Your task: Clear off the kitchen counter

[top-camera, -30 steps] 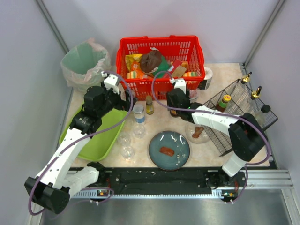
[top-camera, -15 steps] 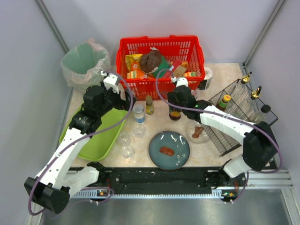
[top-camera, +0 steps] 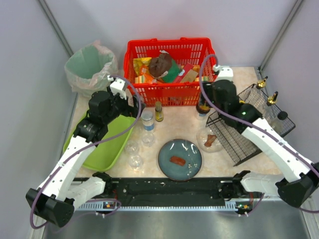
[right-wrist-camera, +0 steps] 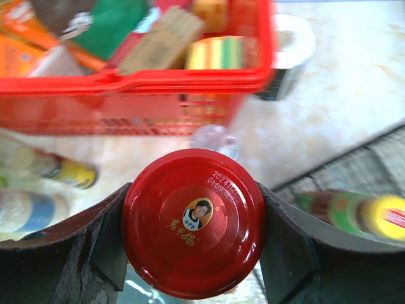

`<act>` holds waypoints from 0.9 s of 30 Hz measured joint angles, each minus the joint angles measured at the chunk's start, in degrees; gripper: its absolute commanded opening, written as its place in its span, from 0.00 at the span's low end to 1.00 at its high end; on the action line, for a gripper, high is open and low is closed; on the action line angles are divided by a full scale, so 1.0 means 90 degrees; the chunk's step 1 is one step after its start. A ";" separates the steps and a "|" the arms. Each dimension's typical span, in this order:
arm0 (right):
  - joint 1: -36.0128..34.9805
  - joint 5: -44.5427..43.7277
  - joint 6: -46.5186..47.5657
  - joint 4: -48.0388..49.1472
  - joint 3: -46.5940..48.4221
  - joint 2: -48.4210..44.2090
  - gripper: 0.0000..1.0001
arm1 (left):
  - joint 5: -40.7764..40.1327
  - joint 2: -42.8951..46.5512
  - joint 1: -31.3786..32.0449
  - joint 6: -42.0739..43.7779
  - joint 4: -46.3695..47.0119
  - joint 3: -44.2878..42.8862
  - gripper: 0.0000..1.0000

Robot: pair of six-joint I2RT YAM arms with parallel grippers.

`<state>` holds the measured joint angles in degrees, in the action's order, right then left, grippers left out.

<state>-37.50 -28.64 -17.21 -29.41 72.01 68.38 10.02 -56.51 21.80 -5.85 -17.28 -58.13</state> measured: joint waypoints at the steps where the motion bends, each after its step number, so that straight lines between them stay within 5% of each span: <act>1: 0.0146 -0.0022 -0.0017 -0.0121 0.0000 -0.0107 0.00 | 0.0000 0.0000 0.0000 0.0000 0.0000 0.0000 0.98; 27: 0.1627 -0.1088 -0.0066 -0.2025 -0.0168 -0.1749 0.00 | 0.0070 0.0000 0.0000 -0.0007 -0.0002 -0.0007 0.99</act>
<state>-22.85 -38.44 -17.80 -47.64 70.50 52.64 10.66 -56.51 21.80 -5.91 -17.30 -58.19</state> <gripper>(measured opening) 0.666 0.985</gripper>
